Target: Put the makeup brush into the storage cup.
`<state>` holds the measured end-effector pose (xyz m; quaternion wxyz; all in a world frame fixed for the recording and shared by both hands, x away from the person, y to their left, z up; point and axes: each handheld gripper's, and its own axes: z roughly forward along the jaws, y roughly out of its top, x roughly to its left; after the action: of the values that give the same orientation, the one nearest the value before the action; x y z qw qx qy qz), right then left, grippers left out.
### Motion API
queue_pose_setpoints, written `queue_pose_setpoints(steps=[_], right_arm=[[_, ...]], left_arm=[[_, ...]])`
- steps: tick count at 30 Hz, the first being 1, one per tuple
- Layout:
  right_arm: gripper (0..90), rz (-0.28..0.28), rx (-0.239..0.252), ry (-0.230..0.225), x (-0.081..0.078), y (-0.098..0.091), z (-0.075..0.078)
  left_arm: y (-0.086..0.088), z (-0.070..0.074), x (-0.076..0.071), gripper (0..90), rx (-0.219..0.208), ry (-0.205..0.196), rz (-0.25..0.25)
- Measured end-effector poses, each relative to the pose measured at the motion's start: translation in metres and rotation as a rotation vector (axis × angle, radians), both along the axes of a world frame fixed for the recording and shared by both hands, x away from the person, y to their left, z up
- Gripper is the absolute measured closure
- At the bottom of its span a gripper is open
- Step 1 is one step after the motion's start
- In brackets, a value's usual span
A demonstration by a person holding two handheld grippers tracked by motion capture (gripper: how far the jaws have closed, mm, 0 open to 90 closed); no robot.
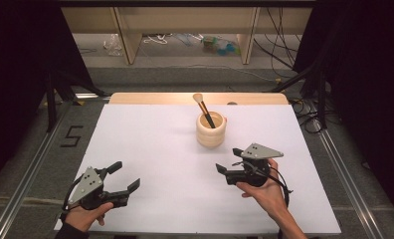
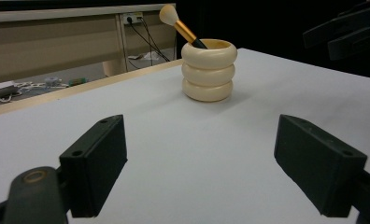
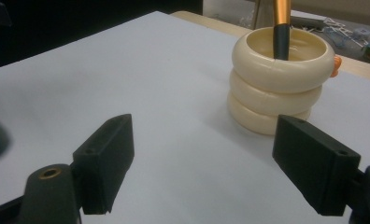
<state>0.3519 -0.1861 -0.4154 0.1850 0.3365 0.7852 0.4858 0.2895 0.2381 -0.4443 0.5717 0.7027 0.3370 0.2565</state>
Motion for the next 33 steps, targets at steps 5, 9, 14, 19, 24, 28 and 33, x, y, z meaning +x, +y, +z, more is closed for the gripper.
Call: queue_pose_setpoints(steps=[5,9,14,19,24,28,33], right_arm=[[21.6,0.006,-0.001,0.010,-0.004,-0.002,-0.003],[21.5,0.003,0.005,0.020,-0.007,-0.003,-0.004],[21.5,0.006,-0.001,0.028,-0.009,-0.004,-0.006],[21.4,0.007,0.012,0.025,-0.013,-0.005,-0.008],[21.4,0.000,0.003,0.031,-0.015,-0.006,-0.009],[21.2,0.001,0.004,0.033,-0.018,-0.008,-0.010],[20.7,0.005,0.008,0.041,-0.021,-0.008,-0.013]], left_arm=[[0.000,0.000,0.000,16.9,-0.001,0.000,0.001],[0.000,0.000,0.000,16.8,-0.001,0.000,0.001],[0.000,0.000,0.000,16.8,0.000,0.000,0.001],[0.000,0.000,0.000,16.8,0.001,-0.001,0.000],[0.000,0.000,0.000,16.9,0.001,-0.002,0.000],[0.000,0.000,0.000,16.8,0.001,-0.001,0.000],[0.000,0.000,0.000,16.8,0.001,-0.001,0.000]])
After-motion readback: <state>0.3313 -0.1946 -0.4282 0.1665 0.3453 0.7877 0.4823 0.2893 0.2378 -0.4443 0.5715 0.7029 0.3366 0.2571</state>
